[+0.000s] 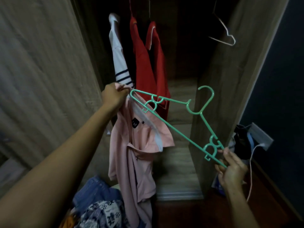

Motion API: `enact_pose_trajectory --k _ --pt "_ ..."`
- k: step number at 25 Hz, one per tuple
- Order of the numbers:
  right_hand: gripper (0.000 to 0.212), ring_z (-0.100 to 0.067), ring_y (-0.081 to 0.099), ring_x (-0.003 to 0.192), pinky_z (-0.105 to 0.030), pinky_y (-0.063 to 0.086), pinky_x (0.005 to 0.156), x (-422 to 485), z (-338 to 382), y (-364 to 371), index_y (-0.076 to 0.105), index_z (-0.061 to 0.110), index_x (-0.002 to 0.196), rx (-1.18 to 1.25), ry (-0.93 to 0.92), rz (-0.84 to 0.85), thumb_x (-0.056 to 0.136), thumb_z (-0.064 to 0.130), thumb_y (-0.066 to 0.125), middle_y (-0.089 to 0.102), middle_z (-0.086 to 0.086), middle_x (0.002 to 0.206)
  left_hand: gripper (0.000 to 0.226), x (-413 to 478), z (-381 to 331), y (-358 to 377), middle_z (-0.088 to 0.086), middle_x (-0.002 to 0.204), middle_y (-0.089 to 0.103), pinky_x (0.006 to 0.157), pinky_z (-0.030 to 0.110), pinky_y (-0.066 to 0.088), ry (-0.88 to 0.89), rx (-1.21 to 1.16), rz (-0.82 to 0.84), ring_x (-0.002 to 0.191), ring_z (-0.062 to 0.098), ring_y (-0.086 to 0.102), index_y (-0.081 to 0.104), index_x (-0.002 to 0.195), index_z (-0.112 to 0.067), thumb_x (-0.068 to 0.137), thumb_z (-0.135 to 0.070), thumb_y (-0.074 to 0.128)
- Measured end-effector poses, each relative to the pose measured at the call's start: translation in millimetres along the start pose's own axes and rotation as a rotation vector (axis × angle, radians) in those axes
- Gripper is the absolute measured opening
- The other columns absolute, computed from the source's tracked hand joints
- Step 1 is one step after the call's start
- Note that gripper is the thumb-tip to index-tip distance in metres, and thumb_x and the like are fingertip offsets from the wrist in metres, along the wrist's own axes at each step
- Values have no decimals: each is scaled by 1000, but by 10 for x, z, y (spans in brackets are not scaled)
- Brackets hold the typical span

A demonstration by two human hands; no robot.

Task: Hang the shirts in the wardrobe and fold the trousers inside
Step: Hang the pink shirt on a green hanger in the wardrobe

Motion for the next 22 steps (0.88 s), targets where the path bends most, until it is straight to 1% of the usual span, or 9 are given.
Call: enact_pose_trajectory --k 1,3,5,7,11,14,18,20,22 --pt "13 -8 60 45 -15 38 37 -41 103 -76 67 10 80 -136 -34 -5 88 17 60 70 2 62 27 -20 -55 -49 16 85 72 70 34 50 26 69 -14 89 28 68 73 81 -14 65 -35 67" --pt "12 -8 57 43 -15 35 36 -97 159 83 67 8 81 -232 -40 69 88 16 61 70 0 64 22 -69 -198 -100 17 96 71 77 35 50 93 186 -41 96 30 66 72 91 -10 75 -24 65" --pt "12 -13 56 49 -17 35 36 -163 156 34 68 7 83 -269 -83 80 87 16 62 69 -4 69 22 -102 -276 -68 15 103 71 82 33 48 133 243 -42 101 29 64 71 98 -12 81 -25 65" --pt "13 -14 55 50 -18 33 38 -187 220 126 70 10 79 -314 -94 110 88 15 62 68 -1 66 23 -145 -305 1 15 105 70 84 33 47 154 282 -36 103 30 63 71 100 -14 82 -28 65" --pt "20 -8 56 49 -16 35 37 -280 363 420 71 20 70 -402 -186 169 88 16 63 69 6 60 18 -211 -373 163 15 99 71 84 34 48 207 262 17 99 31 64 71 95 -15 81 -25 65" --pt "20 -6 49 47 -16 32 37 -359 398 633 70 22 74 -406 -228 220 89 14 60 65 9 57 12 -357 -556 255 11 88 71 75 30 46 279 198 15 90 26 65 70 89 -13 82 -22 65" --pt "20 -1 44 47 -17 31 38 -402 383 870 69 23 76 -424 -273 226 90 12 59 64 15 58 13 -582 -703 257 4 79 69 71 33 49 327 101 10 81 23 65 69 85 -13 82 -26 68" --pt "20 -5 45 49 -17 31 39 -377 368 919 69 22 76 -375 -259 217 89 11 59 66 13 62 22 -610 -734 152 5 84 70 73 32 49 366 168 -15 84 23 65 69 90 -15 82 -35 66" --pt "19 -10 44 52 -18 31 40 -357 338 942 69 19 77 -324 -230 213 90 10 58 67 9 65 23 -640 -777 124 4 82 68 67 23 46 418 315 108 80 23 63 67 88 -15 84 -37 65"
Point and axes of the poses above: each hand's wrist, its own x-axis towards the middle knuckle, its own y-axis out of the palm, z = x × y, the point moved 8 cm from there along x, towards the middle knuckle
